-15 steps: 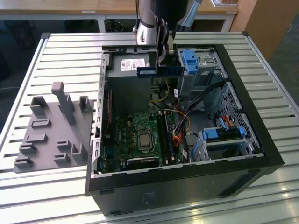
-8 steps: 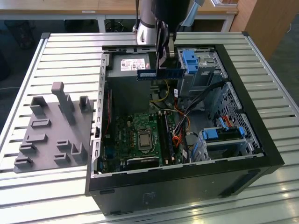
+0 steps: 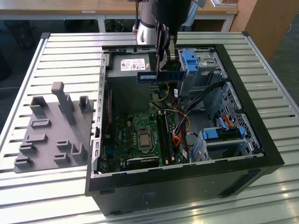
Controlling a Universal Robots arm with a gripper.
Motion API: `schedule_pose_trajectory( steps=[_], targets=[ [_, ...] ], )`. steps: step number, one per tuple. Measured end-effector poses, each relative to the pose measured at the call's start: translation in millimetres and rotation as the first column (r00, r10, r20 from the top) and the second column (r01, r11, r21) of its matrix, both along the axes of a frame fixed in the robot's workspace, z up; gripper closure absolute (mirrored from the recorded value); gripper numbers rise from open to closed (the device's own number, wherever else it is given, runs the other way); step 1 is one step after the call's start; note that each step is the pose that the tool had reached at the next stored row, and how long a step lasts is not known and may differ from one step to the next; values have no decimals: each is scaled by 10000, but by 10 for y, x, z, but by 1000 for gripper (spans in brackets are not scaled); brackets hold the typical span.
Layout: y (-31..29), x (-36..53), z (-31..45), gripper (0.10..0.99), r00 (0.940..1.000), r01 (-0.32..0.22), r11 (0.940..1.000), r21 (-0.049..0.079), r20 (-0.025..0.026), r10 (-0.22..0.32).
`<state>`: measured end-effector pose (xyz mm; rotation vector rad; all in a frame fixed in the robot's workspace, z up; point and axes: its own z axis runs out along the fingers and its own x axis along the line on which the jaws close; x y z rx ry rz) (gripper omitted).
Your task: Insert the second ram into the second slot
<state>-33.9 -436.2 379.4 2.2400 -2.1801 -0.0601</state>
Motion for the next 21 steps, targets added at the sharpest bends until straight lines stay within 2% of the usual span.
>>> schedule_pose_trajectory(
  steps=[13,16,21],
  targets=[
    [-44,0,-2,949,10000,0,10000,-1,0,0],
    [-50,0,-3,949,10000,1,10000,-34,-1,-1],
    [-52,0,-4,949,9995,329,9994,-65,-1,-329]
  ],
)
